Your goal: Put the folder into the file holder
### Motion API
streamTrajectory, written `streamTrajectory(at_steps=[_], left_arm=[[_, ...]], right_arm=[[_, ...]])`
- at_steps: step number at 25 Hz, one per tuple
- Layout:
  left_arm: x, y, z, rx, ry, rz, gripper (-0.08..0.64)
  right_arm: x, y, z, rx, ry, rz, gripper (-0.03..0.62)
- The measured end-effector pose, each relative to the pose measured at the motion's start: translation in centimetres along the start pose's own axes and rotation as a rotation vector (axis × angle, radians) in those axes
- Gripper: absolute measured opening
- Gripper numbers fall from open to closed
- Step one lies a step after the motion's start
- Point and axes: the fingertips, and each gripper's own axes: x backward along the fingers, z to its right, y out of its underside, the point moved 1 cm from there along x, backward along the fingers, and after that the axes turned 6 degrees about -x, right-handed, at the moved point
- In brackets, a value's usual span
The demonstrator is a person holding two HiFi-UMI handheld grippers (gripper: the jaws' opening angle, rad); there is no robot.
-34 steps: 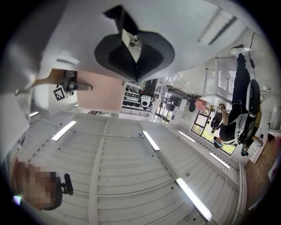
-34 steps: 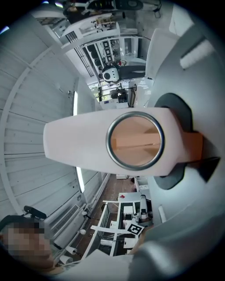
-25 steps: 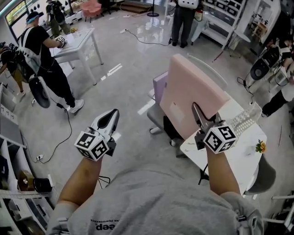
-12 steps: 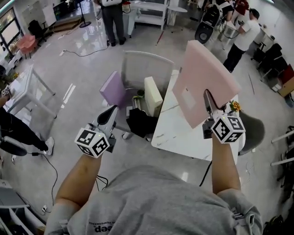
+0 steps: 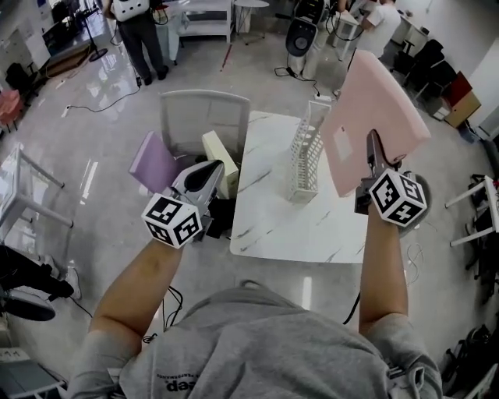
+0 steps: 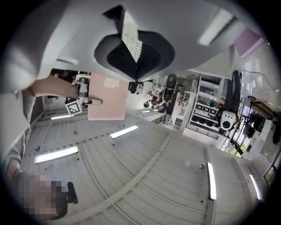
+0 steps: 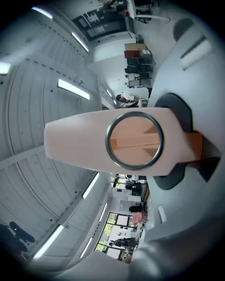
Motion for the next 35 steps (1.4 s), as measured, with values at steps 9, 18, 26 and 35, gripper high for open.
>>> streamTrajectory(at_steps=[9,18,26,35], left_arm=[[-3.4,0.0,0.4,0.0,0.034,-0.004,0.06],[-3.6,1.3,-0.6,0.014,0.017,-0.031,0.06],[-3.0,3.3,-1.5,0.032,0.006,-0.071,0.058],[-2.6,6.7,-1.8,0.072,0.01,-0.121,0.06]], right_arm=[[-4.0,-1.1,0.3,-0.05,0.043,0.065,0.121],[-6.8,1.5,-0.2,-0.039,0.059,0.051,0.121],[-8.3,5.6,0.1,-0.055,0.078,0.024,0.121],[-8.8,10.2,1.1,-0.079,0.102,0.009,0.123]])
